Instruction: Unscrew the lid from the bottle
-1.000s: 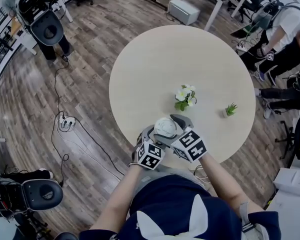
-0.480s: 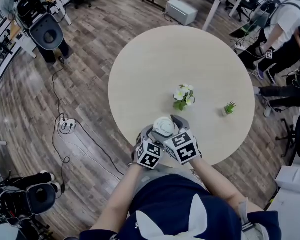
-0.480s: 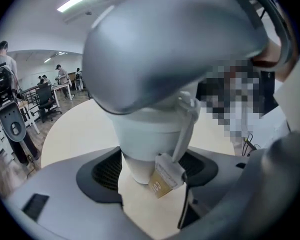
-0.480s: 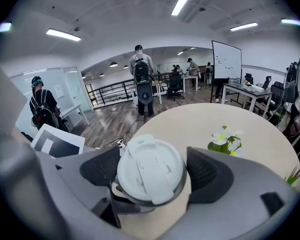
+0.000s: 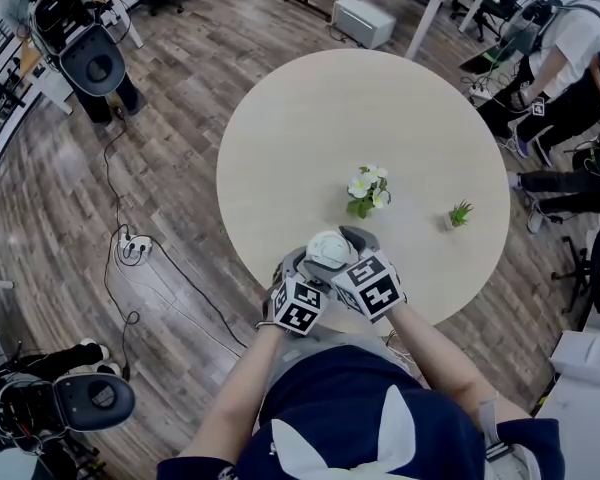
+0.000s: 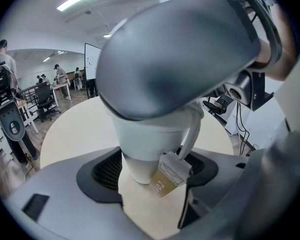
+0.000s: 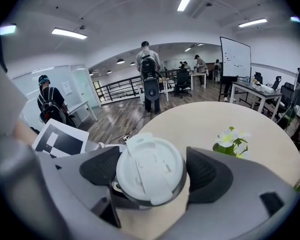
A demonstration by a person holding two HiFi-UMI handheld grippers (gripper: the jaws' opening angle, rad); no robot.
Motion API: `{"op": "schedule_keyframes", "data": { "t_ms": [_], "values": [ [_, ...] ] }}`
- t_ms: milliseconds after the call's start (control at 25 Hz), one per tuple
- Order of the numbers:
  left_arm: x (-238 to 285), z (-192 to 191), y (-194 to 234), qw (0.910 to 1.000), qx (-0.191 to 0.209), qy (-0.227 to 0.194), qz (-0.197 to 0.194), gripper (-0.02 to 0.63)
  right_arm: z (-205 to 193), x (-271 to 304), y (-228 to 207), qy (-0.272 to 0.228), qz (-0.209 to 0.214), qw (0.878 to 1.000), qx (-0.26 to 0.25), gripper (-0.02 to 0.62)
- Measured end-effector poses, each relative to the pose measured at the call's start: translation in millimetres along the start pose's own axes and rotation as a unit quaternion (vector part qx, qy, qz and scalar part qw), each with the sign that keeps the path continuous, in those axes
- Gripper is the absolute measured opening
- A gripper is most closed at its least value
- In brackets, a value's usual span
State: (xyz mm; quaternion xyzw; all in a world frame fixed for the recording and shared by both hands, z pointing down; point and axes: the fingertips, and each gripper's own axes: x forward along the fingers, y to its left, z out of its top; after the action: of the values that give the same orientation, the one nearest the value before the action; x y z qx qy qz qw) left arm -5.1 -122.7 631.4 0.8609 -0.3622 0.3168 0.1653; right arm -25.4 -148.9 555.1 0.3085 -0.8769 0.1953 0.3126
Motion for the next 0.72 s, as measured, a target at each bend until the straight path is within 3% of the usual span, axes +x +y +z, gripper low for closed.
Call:
{"op": "schedule_keyframes", "data": {
  "t_ms": [360, 520, 720],
  "values": [
    [-1, 0, -1, 1.0000, 0.000, 0.002, -0.004, 0.341, -2, 1, 10, 0.051, 0.104, 0.988, -0.106, 0.417],
    [-3, 1, -2, 1.0000, 0.000, 0.002, -0.006, 0.341, -5, -3, 19, 0.083, 0.152, 0.973, -0.153, 0.417],
    [-4, 1, -3, 1.0000, -0.001, 0.004, -0.007, 0.341, -8, -5, 25, 0.113, 0.208, 0.946, -0.221, 0.417]
  ]
}}
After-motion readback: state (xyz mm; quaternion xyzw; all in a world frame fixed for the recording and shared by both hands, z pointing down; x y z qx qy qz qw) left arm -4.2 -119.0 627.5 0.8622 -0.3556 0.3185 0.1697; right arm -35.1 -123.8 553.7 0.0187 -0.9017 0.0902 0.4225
